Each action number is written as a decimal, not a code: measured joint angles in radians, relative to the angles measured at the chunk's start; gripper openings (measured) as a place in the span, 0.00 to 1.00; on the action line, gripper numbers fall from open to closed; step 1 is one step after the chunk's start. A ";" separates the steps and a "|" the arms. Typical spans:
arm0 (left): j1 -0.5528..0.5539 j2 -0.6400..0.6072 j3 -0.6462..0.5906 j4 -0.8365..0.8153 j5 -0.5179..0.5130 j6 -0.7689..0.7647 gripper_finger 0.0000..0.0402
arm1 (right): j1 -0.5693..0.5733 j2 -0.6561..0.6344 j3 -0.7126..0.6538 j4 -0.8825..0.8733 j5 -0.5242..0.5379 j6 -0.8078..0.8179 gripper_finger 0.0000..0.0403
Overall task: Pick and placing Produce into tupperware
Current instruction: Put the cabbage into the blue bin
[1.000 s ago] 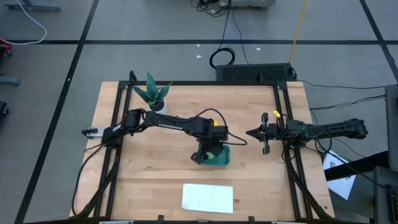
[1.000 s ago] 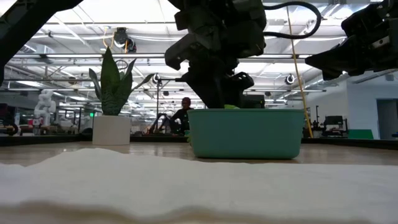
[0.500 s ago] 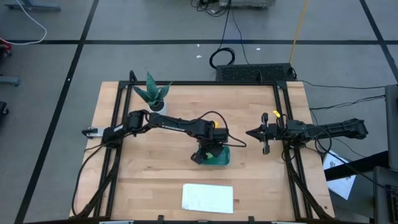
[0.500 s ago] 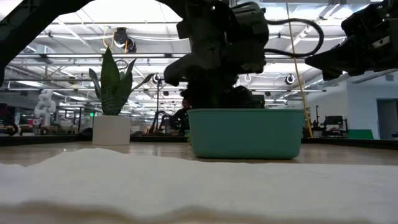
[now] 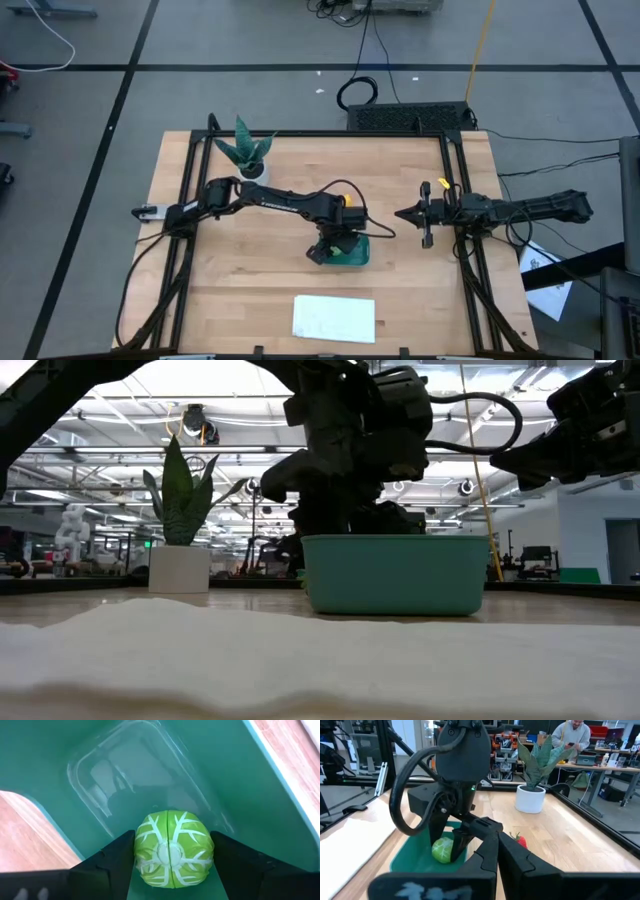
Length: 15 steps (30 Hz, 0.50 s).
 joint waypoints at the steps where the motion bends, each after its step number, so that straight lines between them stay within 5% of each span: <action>1: 0.000 0.000 0.000 0.000 0.000 -0.002 0.59 | 0.000 0.000 0.000 0.000 0.000 0.000 0.00; 15: 0.000 0.014 -0.002 0.000 -0.006 -0.018 0.74 | 0.000 0.002 0.000 0.000 0.000 0.000 0.00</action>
